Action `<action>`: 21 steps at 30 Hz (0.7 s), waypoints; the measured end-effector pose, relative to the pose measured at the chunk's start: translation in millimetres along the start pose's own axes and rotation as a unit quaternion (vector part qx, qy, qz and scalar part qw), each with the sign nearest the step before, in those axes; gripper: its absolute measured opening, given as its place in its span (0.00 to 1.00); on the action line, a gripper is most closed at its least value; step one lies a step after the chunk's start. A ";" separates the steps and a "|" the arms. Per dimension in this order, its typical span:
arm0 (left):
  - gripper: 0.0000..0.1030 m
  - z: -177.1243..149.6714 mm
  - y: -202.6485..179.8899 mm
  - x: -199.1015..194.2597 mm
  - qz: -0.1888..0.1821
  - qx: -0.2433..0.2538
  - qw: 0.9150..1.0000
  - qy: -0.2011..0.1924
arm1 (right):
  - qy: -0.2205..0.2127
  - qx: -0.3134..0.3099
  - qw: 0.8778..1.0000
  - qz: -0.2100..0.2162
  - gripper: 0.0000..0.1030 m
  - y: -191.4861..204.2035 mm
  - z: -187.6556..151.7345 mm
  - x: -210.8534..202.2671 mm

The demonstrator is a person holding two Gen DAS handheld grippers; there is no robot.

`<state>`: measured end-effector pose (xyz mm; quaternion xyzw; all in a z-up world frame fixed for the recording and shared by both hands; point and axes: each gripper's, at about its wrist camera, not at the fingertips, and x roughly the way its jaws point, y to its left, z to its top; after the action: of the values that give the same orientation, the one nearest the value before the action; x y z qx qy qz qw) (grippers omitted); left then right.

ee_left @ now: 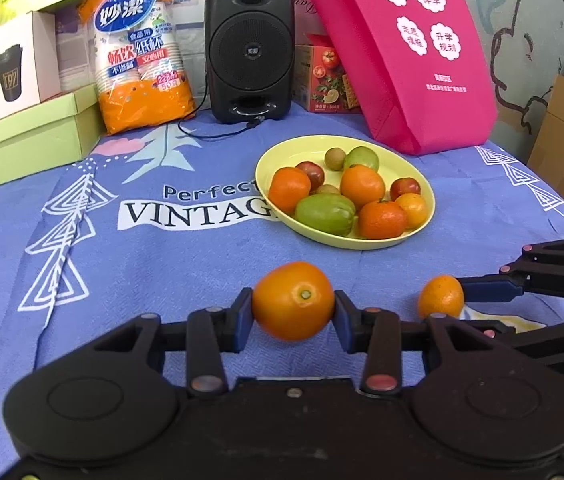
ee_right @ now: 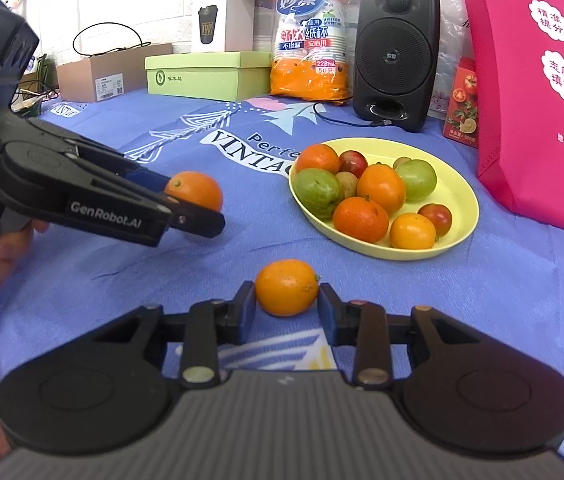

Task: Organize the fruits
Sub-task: 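Close left tool on the large orange while right tool grasps the small orange, then carry both oranges onto the yellow plate and open both tools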

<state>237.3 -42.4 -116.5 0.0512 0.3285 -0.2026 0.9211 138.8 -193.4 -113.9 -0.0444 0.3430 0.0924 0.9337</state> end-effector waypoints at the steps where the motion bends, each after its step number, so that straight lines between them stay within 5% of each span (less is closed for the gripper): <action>1: 0.39 0.3 -1.3 -2.1 0.000 0.002 1.000 -0.001 | -0.001 0.001 1.000 -0.001 0.32 -0.1 -0.9 -2.0; 14: 0.40 20.0 -21.3 -26.2 -0.020 0.026 0.999 -0.031 | -0.021 0.011 1.000 -0.018 0.32 -19.2 -2.1 -24.6; 21: 0.40 59.5 -17.5 7.8 -0.024 0.040 0.998 -0.033 | -0.041 0.011 0.998 -0.047 0.32 -53.1 21.4 -17.5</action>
<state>270.5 -74.5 -74.4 0.0730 0.2911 -0.2390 0.9235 149.9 -244.8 -85.2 -0.0459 0.3025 0.0465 0.9509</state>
